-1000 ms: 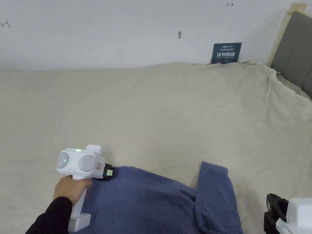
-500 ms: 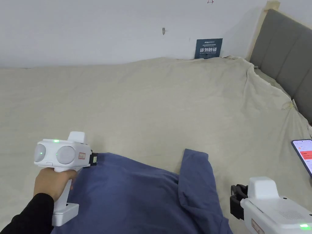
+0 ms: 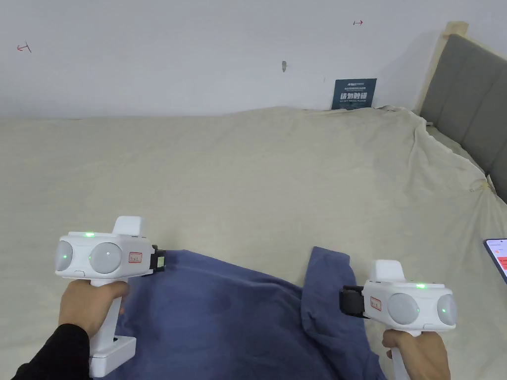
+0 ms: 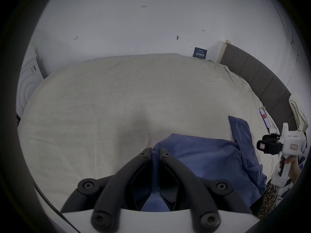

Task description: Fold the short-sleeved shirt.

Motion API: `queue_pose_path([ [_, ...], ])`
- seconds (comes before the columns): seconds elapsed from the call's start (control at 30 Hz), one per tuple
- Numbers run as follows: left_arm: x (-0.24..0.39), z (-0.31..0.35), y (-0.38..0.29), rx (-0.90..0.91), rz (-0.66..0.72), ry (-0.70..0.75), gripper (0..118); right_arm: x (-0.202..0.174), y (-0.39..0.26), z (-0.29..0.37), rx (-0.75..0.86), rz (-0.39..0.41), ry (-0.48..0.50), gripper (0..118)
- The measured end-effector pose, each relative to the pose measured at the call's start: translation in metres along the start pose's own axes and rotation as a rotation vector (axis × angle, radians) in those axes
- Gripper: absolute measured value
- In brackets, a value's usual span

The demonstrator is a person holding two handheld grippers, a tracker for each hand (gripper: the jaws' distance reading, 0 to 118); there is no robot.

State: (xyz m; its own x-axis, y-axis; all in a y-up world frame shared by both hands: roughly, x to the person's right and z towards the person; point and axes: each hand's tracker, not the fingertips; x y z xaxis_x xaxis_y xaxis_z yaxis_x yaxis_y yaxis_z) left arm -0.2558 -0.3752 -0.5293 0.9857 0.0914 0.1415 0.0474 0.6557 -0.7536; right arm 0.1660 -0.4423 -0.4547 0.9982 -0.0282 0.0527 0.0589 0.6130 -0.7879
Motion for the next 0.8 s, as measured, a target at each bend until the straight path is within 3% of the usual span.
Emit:
queue_pose_path([
  [0.03,-0.001,-0.003,0.001,-0.001,0.002,0.001,6,0.0,0.004,-0.009,-0.016,-0.001,-0.005,67],
  [0.13,-0.001,-0.004,0.0,-0.004,0.001,-0.001,6,0.001,0.013,-0.029,-0.051,-0.038,0.013,63],
  [0.27,-0.005,-0.015,0.001,-0.004,0.004,-0.002,6,-0.003,0.018,-0.056,-0.088,-0.01,-0.009,48],
  [0.3,-0.005,-0.016,0.001,-0.005,0.006,-0.003,6,-0.003,0.017,-0.062,-0.11,0.001,0.001,42],
  [0.37,-0.008,-0.019,-0.001,-0.008,0.009,0.0,6,-0.007,0.011,-0.064,-0.122,0.0,0.015,8],
  [0.47,-0.012,-0.022,-0.004,-0.014,0.013,0.004,6,-0.011,0.005,-0.063,-0.088,0.043,0.0,8],
  [0.6,-0.016,-0.017,-0.009,-0.011,0.045,0.003,6,-0.001,0.006,-0.048,-0.037,0.014,0.032,6],
  [0.8,-0.025,0.01,-0.014,0.047,0.073,0.017,6,0.007,0.025,0.02,0.139,0.05,0.071,6],
])
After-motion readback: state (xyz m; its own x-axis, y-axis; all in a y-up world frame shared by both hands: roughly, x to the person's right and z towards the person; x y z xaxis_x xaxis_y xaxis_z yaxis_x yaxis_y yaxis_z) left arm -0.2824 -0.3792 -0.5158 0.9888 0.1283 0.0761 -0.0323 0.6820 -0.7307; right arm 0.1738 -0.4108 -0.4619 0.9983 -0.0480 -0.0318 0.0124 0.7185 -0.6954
